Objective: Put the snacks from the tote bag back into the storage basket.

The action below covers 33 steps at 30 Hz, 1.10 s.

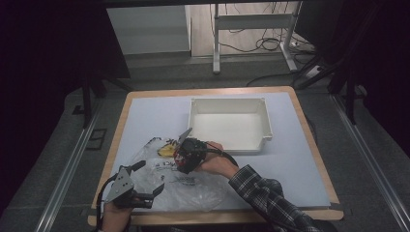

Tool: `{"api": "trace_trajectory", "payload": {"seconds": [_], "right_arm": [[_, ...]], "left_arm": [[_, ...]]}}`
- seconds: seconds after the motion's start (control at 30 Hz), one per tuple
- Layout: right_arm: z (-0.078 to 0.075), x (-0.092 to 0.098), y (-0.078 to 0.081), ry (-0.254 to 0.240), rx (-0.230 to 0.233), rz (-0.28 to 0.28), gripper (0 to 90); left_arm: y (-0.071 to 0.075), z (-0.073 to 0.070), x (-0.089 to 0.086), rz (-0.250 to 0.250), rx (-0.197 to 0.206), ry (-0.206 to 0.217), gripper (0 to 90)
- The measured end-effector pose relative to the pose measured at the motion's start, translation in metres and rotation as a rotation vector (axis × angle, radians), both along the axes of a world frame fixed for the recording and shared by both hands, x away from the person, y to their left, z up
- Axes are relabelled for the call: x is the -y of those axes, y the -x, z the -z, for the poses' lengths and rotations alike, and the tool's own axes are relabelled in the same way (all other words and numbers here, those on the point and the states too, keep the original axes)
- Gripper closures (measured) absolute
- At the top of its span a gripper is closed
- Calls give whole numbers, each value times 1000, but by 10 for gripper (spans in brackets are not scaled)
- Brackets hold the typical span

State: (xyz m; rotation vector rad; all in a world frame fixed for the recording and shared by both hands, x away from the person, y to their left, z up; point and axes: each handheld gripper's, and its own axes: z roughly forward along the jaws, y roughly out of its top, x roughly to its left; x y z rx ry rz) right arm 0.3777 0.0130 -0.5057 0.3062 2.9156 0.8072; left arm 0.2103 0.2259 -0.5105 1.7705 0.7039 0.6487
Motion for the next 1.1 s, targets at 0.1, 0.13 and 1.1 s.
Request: {"api": "trace_trajectory", "payload": {"seconds": [0.1, 0.13, 1.1], "right_arm": [[-1, 1, 1, 0, 11, -11, 258], [-1, 1, 1, 1, 18, -14, 258], [-39, 24, 13, -28, 34, -114, 258]], "left_arm": [[0, 0, 0, 0, 0, 0, 27], [0, 0, 0, 0, 0, 0, 27], [0, 0, 0, -1, -1, -5, 27]]}}
